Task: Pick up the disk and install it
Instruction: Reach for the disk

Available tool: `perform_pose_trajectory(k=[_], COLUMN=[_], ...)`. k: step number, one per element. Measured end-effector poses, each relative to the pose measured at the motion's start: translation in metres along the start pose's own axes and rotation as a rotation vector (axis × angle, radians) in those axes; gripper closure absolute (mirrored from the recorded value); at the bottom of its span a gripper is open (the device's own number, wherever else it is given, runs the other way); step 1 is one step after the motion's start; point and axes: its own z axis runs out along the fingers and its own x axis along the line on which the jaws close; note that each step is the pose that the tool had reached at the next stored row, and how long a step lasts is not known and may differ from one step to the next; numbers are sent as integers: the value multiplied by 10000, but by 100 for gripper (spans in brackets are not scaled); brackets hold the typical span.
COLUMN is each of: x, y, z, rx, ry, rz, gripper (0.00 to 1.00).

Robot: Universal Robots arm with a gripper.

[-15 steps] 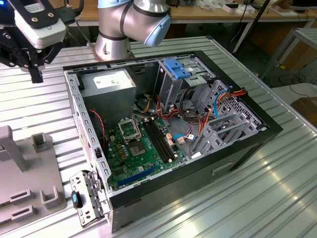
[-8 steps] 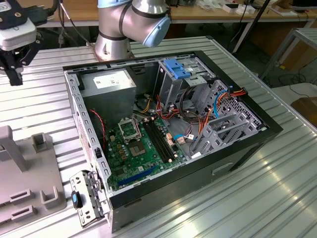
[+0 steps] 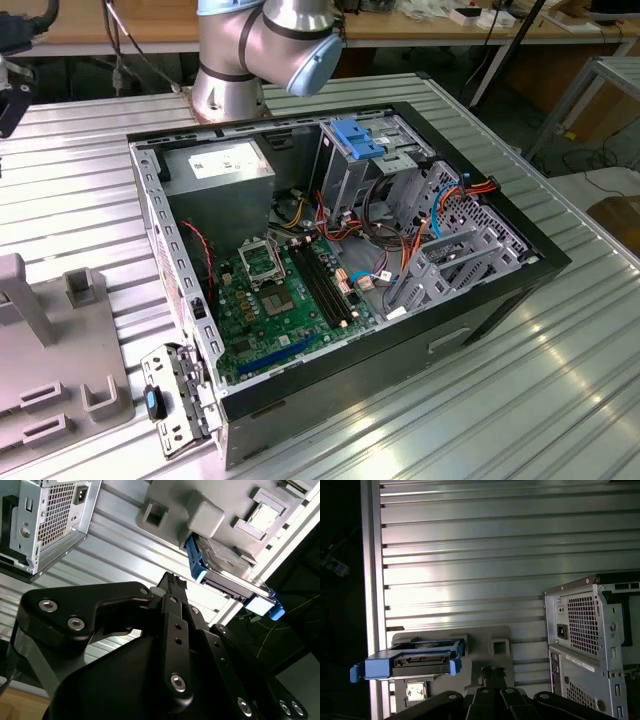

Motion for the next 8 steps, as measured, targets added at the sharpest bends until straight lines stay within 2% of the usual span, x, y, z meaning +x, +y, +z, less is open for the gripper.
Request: perform_pose_trajectory(k=[4,5,7,8], x=[164,225,372,500], y=[-12,-14,-20,-29], z=[-2,-2,-4,-6], rx=[1,1,1,0], ry=[7,7,8,6], rz=[1,1,0,2], gripper=[89,89,89,89])
